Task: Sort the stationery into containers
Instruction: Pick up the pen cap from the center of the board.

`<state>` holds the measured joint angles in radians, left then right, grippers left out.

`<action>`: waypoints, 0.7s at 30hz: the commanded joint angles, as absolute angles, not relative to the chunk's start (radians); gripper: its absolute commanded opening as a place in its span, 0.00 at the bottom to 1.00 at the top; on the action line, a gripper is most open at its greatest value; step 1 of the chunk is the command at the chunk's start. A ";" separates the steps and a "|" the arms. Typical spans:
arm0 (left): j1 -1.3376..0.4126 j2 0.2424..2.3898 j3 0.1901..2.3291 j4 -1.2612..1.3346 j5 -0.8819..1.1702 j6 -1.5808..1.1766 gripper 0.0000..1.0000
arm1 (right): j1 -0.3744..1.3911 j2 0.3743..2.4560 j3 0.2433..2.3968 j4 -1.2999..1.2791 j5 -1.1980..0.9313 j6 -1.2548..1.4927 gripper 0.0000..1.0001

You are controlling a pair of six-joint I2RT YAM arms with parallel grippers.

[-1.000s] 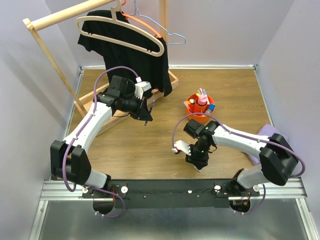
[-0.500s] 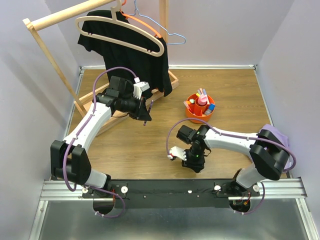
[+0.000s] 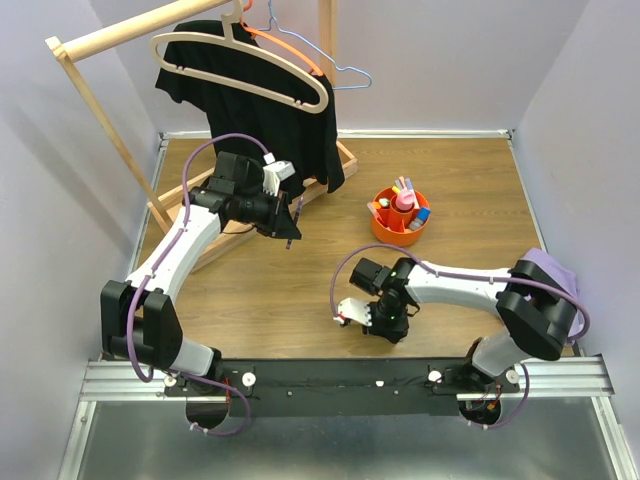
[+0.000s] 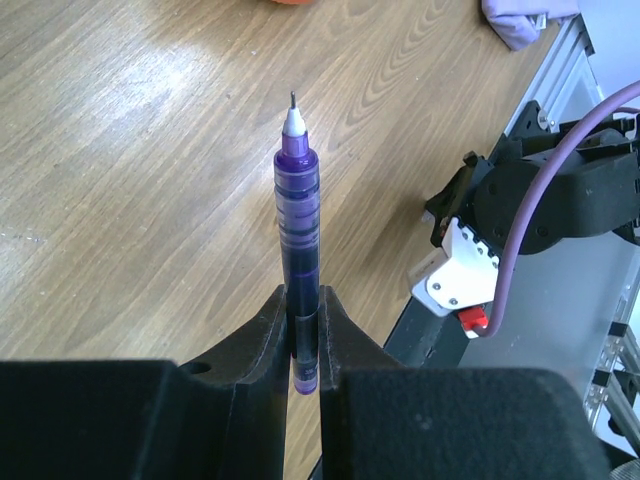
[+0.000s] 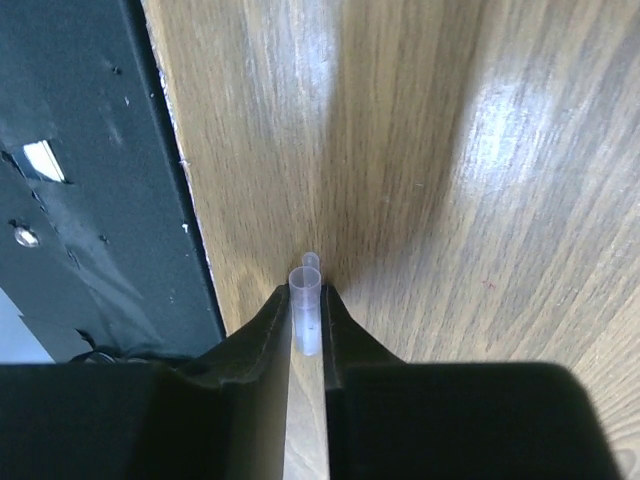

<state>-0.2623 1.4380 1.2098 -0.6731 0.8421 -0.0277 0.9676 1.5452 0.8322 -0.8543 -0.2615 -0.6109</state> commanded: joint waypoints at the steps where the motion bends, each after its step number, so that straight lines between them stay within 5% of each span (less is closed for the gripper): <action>1: -0.252 1.430 1.203 -0.646 0.876 -0.043 0.00 | 0.980 1.548 0.788 -0.813 -0.172 -0.699 0.16; 10: -0.252 1.456 1.238 -0.670 0.873 -0.031 0.00 | 0.980 1.637 0.845 -0.611 -0.031 -0.954 0.03; 21: -0.250 1.436 1.209 -0.730 0.882 0.040 0.00 | 0.980 1.539 0.738 -0.422 -0.068 -0.995 0.03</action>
